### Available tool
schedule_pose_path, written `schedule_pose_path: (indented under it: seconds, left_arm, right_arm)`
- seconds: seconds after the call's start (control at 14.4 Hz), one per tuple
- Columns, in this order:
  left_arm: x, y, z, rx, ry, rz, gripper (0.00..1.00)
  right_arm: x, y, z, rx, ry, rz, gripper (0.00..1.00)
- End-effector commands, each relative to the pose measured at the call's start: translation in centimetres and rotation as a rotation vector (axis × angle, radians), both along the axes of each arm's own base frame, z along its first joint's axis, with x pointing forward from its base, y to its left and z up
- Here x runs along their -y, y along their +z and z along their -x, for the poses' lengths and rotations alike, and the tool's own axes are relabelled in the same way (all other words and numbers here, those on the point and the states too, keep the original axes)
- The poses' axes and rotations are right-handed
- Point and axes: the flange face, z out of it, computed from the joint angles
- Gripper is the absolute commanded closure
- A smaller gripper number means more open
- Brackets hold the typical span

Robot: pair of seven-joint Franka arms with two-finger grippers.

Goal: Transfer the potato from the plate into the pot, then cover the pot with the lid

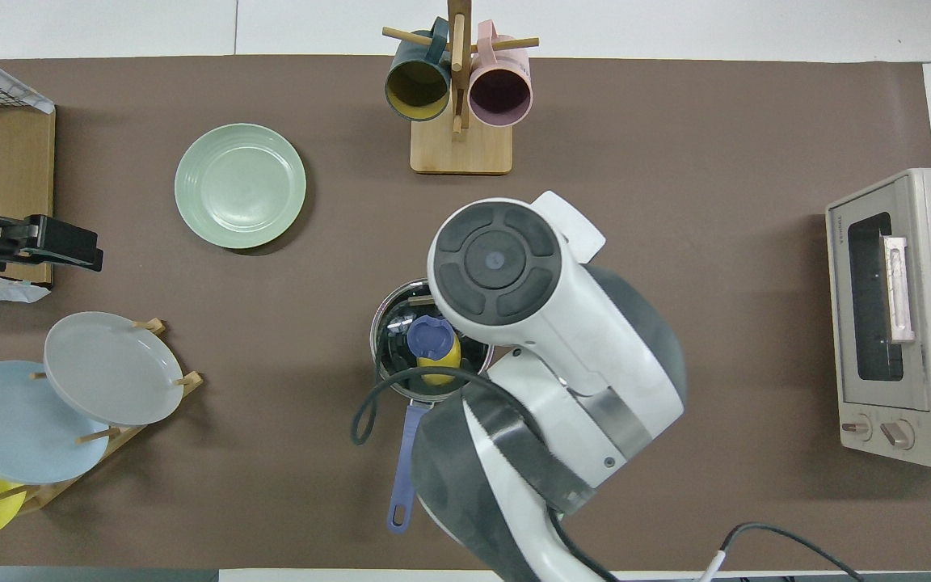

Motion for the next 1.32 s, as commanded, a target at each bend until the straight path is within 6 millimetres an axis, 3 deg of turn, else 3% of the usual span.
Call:
schedule_pose_path:
  seconds: [0.0, 0.07, 0.21, 0.35, 0.69, 1.11, 1.25]
  left_arm:
    - [-0.2, 0.3, 0.7, -0.003, -0.018, -0.016, 0.00]
    - [-0.2, 0.3, 0.7, -0.003, -0.018, -0.016, 0.00]
    - [-0.1, 0.3, 0.8, -0.002, -0.018, -0.016, 0.00]
    - [-0.1, 0.5, 0.9, 0.000, -0.012, -0.016, 0.00]
    - [-0.1, 0.2, 1.0, -0.005, -0.013, -0.017, 0.00]
    - [-0.3, 0.2, 1.0, -0.005, -0.006, -0.017, 0.00]
    - [-0.7, 0.2, 0.9, -0.005, 0.002, -0.017, 0.00]
  right_arm:
    - [7.2, 1.9, -1.8, -0.063, 0.059, 0.032, 0.00]
    - [9.8, 3.5, -1.7, -0.076, 0.082, 0.034, 0.00]
    - [17.5, 7.1, -1.6, -0.079, 0.142, 0.011, 0.00]
    - [23.4, 9.2, -0.4, -0.118, 0.143, 0.010, 0.00]
    - [28.0, 9.9, -0.6, -0.124, 0.065, 0.003, 0.00]
    - [30.8, 9.9, -1.1, -0.102, 0.046, -0.022, 0.00]
    - [30.8, 10.1, -1.2, -0.096, 0.045, -0.029, 0.00]
